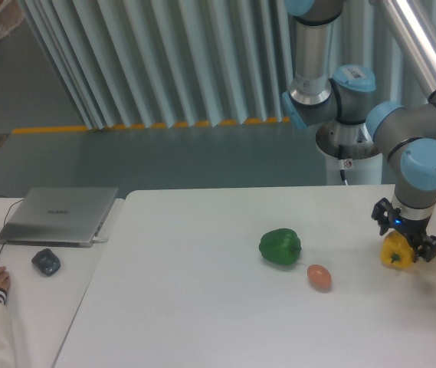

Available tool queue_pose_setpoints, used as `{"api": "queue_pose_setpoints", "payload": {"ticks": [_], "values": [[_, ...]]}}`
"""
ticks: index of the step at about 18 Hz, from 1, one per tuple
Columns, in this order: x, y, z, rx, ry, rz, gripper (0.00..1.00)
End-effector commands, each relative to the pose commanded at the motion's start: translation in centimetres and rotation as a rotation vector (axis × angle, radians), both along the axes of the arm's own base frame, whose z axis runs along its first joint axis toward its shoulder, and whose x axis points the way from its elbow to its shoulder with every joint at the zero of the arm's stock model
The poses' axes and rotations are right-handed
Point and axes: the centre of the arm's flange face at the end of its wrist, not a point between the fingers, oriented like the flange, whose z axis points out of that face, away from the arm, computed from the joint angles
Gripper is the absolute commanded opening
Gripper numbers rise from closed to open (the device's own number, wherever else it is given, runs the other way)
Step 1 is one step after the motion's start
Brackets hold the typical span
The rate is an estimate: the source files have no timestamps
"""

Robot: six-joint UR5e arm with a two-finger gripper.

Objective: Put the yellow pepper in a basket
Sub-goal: 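Lower the gripper onto the yellow pepper and close on it, then lift the yellow pepper and carry it past the table edge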

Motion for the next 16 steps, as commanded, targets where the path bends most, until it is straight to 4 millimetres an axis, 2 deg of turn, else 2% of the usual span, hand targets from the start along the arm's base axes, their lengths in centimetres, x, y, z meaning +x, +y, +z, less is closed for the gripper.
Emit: {"api": "queue_pose_setpoints", "payload": {"ticks": [4, 7, 10, 16], "values": [[0.0, 0.1, 0.3, 0.004, 0.005, 0.003, 0.59], [-0.2, 0.2, 1.0, 0.013, 0.015, 0.0, 0.53], [-1.0, 1.0, 3.3, 0.035, 0.046, -0.006, 0.53], [-2.0, 2.6, 9.5, 0.09, 0.11, -0.02, 0.53]]}}
